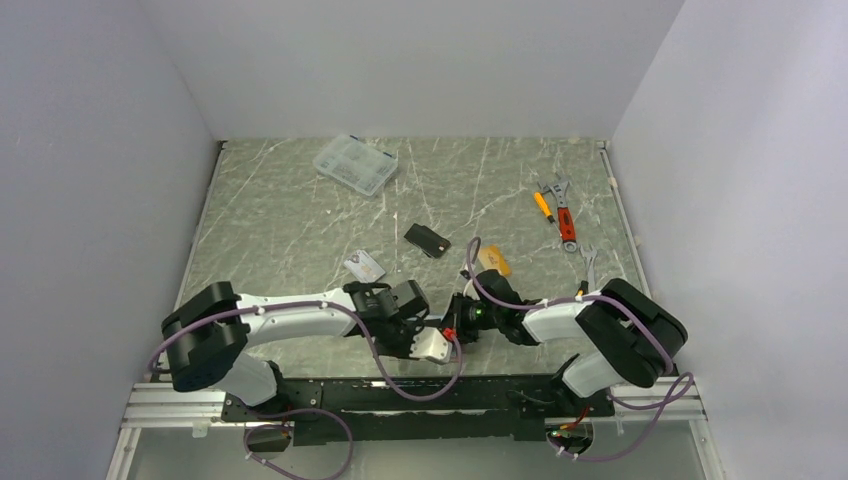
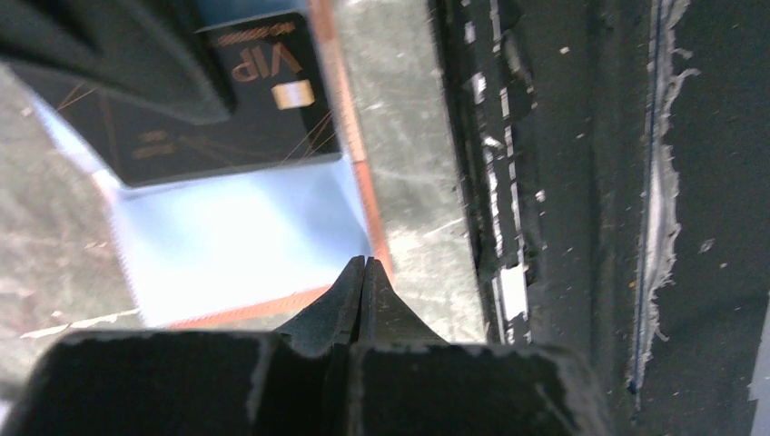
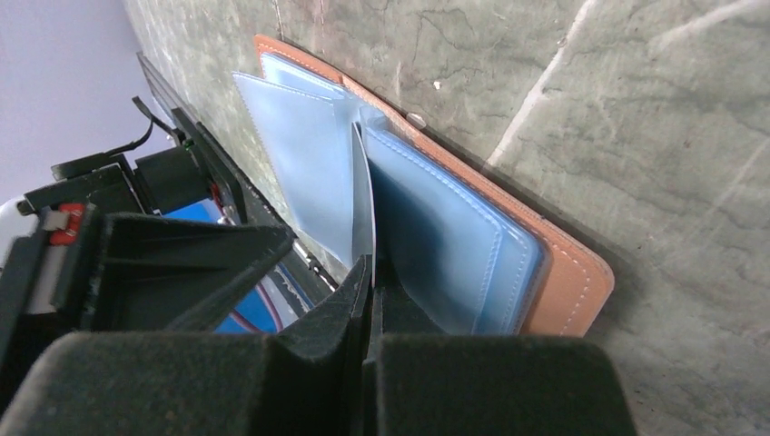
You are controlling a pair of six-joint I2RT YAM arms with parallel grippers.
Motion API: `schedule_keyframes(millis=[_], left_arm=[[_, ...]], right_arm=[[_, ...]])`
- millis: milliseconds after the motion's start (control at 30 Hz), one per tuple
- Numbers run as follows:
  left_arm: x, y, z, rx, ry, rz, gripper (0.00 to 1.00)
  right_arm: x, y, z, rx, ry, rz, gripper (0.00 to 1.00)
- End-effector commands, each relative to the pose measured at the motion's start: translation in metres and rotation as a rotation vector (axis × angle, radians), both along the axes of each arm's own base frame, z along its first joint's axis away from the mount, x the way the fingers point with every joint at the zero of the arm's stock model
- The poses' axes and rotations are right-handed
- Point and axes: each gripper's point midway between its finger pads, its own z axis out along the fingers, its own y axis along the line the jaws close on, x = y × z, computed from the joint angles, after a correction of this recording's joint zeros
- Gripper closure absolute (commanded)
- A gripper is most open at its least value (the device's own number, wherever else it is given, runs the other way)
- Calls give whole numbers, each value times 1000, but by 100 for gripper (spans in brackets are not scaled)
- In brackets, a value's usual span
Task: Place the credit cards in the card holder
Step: Insert the credit card into the card holder.
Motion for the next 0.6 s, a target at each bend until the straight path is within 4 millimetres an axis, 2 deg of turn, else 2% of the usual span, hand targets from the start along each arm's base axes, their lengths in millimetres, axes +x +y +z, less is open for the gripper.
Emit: schedule_keyframes(millis=[0,133,267,400,567], left_arm=[[24,4,20,-40,-52,32,100],[45,9,21,-51,-84,73,100],[57,15,3,-15,-89,87,100],[55,20,-15,28,-74,71,100],[49,20,-21,44,-54,57,100]], right_arm=[[-23,-33,-45,-202,111,2,100],[-23,-32,-48,-208,118,2,100],[-20,-31,-48,-204,117,-11,100],[-15,-29,-46,-208,104,-24,100],[-6,-26,-43,-201,71,-61,100]])
